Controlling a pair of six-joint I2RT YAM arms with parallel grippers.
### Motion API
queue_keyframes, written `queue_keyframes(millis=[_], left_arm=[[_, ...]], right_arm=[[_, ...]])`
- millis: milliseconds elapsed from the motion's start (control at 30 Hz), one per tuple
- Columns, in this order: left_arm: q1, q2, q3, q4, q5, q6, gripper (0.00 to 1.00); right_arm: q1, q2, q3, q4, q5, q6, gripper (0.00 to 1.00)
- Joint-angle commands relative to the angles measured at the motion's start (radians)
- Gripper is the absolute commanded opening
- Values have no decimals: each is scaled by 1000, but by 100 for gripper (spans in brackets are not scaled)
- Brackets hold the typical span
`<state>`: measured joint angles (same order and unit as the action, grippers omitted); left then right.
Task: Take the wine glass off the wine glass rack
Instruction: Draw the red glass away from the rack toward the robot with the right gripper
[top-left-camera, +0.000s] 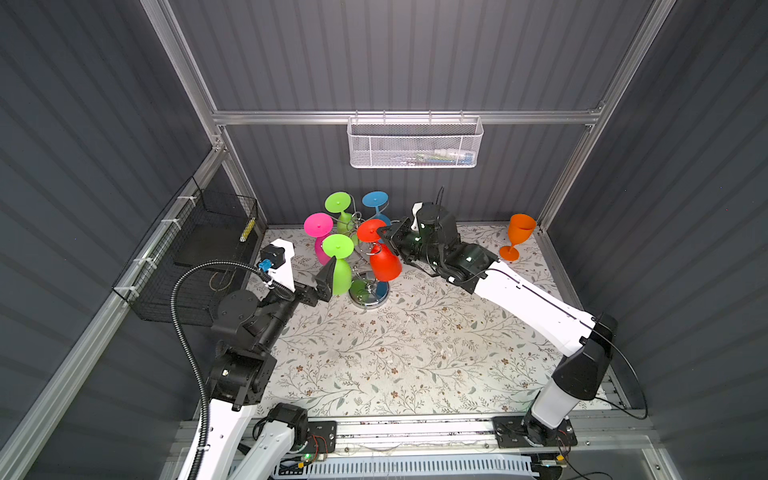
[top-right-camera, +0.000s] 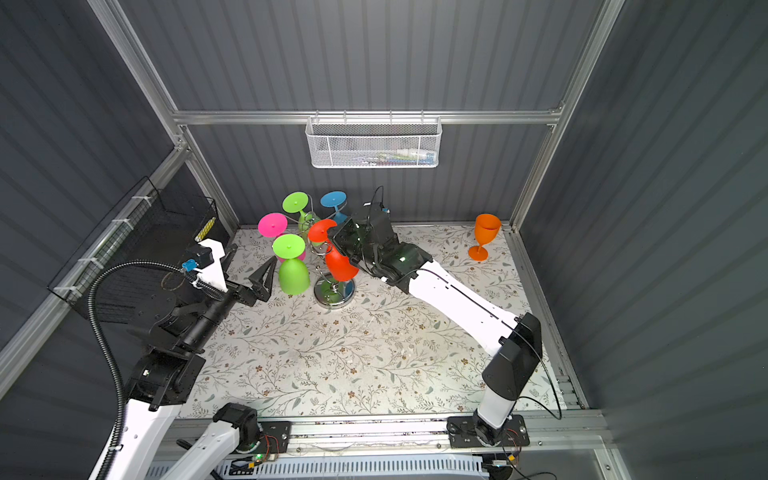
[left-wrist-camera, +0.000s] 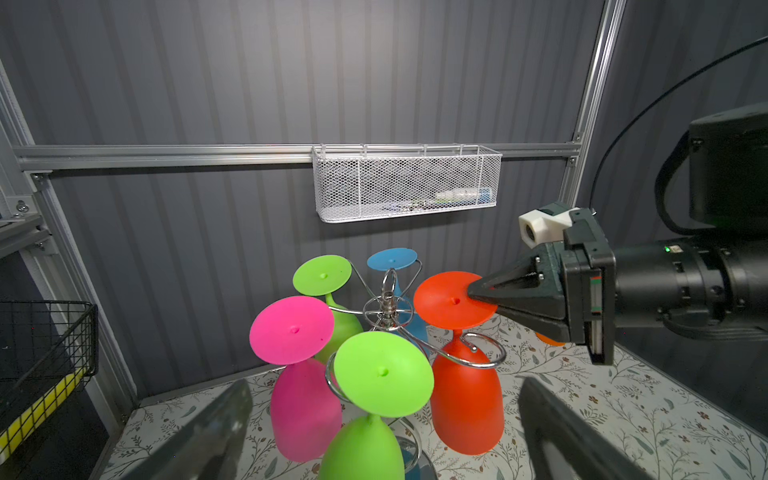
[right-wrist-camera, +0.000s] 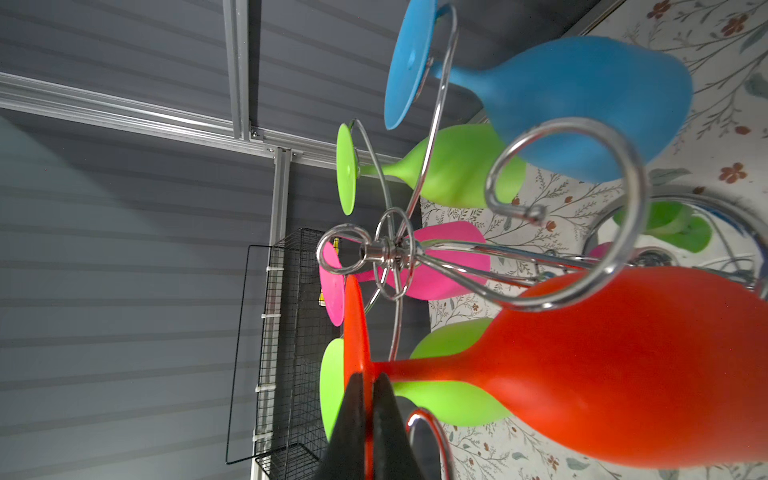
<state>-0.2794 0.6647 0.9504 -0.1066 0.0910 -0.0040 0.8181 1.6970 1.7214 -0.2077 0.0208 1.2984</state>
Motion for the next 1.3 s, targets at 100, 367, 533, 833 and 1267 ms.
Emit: queue_keyframes(millis=[100, 367, 533, 833, 1267], left_arm=[[8, -7, -12, 26, 12, 18, 100], [8, -5, -11, 22, 12, 21, 100], [8, -2, -11, 19, 9, 24, 100], [6, 25, 22, -1, 32, -4, 100], [6, 50, 208, -209, -33, -228, 99]], right_arm=[[-17, -86, -67, 57, 53, -33, 0], [-35, -181, -172, 74, 73, -49, 0], [-49, -248, -246, 79, 79, -71, 0], [-117, -413, -446, 87, -7, -279, 0], [-32, -693, -826, 285, -55, -1033, 0]])
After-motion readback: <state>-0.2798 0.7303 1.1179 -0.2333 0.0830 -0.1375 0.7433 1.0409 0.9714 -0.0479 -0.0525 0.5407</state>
